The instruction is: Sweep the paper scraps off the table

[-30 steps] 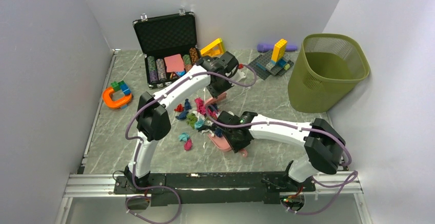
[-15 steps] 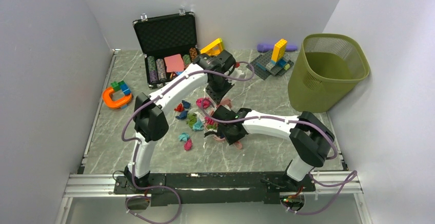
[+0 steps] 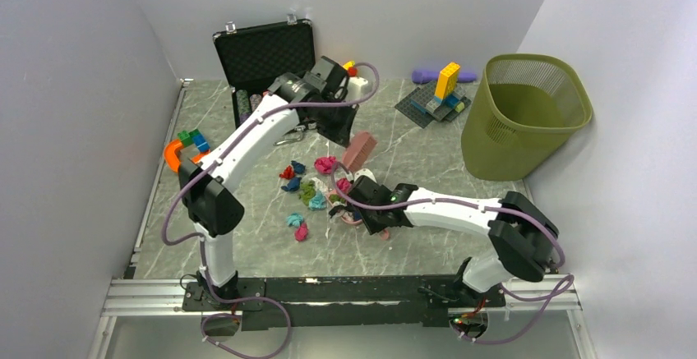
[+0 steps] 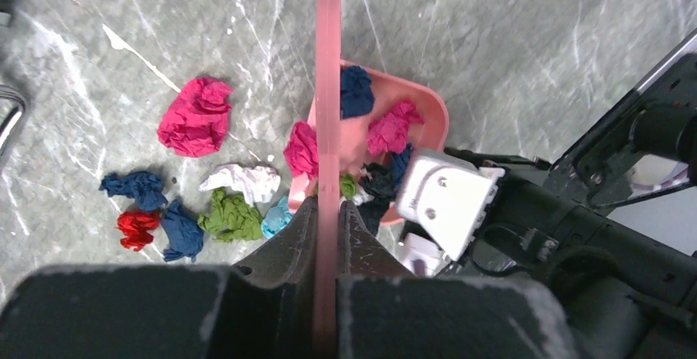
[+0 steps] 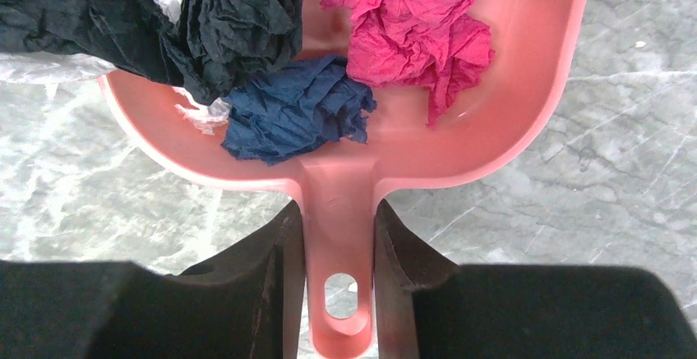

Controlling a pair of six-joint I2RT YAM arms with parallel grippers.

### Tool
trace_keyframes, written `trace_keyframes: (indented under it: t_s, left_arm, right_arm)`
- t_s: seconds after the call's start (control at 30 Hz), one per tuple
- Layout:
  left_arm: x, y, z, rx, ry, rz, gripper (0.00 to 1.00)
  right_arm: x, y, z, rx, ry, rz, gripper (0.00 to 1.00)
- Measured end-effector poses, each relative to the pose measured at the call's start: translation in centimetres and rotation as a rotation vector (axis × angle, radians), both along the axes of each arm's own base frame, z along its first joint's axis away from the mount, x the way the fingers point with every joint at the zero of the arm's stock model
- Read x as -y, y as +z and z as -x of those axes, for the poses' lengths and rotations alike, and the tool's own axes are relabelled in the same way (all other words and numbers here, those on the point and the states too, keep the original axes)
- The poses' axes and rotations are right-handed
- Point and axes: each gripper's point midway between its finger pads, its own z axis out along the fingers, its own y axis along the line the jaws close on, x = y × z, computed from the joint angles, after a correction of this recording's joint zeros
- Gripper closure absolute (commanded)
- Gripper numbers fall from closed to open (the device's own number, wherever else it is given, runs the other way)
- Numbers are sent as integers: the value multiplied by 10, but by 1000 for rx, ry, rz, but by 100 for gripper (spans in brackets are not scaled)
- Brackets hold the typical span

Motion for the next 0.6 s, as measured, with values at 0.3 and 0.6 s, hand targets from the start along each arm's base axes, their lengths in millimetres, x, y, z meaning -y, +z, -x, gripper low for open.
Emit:
trace_keyframes:
  t_s: [0.3, 0.6]
  left_arm:
    - [-50, 50, -24, 90, 209, 169, 100]
    - [-175, 117, -35, 369, 586, 234, 100]
  right_arm:
    - [-3, 30, -7, 83, -13, -84, 100]
    - [-6, 70, -11, 102, -24, -123, 100]
